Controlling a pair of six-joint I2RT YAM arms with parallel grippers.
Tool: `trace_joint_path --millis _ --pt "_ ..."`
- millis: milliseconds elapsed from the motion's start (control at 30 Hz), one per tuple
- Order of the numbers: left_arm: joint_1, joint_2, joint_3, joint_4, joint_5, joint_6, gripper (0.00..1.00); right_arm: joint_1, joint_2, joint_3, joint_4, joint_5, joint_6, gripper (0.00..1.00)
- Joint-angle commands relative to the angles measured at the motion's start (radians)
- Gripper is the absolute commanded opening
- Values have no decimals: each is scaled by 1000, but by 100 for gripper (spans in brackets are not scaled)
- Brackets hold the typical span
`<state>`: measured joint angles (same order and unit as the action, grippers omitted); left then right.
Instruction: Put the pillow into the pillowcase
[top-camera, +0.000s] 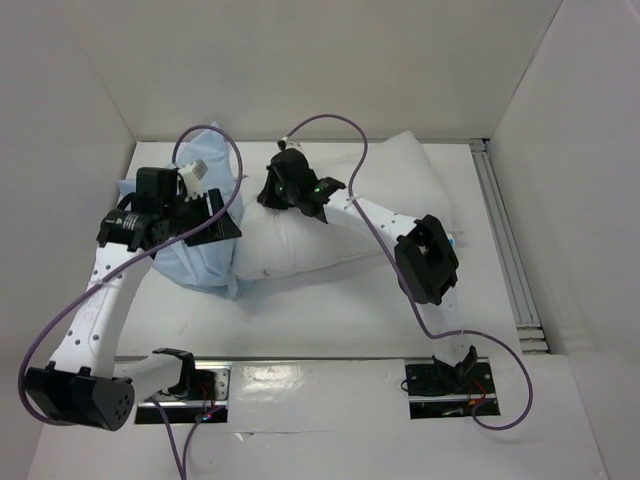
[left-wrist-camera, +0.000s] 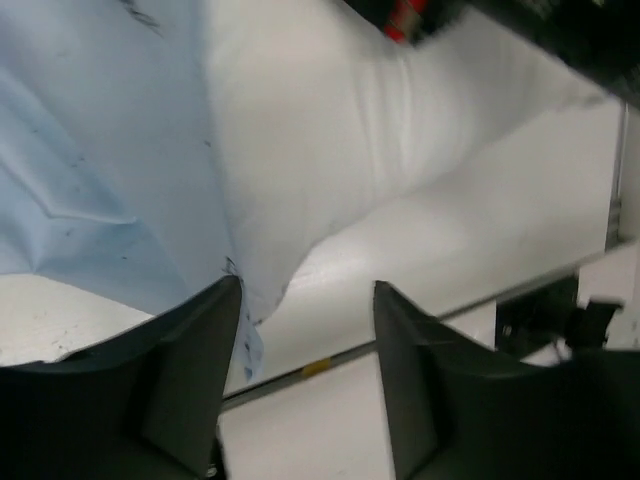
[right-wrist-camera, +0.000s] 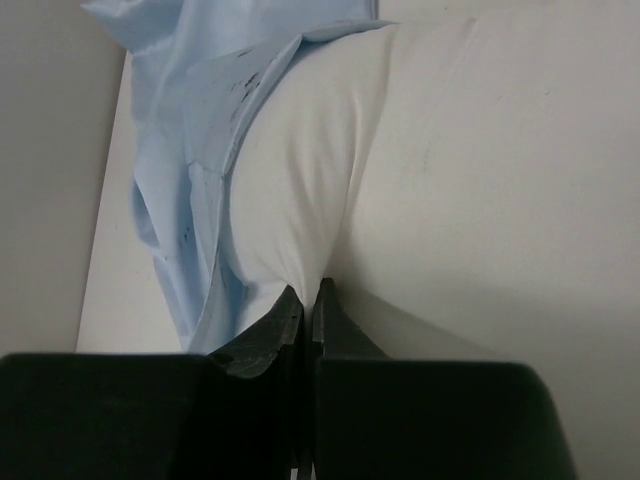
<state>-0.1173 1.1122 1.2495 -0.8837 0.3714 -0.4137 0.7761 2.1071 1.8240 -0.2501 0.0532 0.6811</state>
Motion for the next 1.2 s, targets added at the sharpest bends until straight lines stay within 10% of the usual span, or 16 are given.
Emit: trace_joint_path --millis 0,400,533,600,633,1167 --pt "-2 90 48 78 -227 -69 72 -6 -35 -22 29 22 12 0" --pt "-59 357 134 137 -380 -60 81 -6 -35 -11 20 4 -6 0" --pt "-59 451 156 137 -390 -69 60 -6 -45 -11 20 4 -6 0" --pt "-59 488 198 147 -430 -82 8 -15 -55 -20 20 4 -15 0" --pt "-59 498 220 137 -430 -82 0 -15 -55 -32 20 4 -15 0" --pt "-100 521 672 -15 -123 -54 0 143 -349 -255 -18 100 -92 0"
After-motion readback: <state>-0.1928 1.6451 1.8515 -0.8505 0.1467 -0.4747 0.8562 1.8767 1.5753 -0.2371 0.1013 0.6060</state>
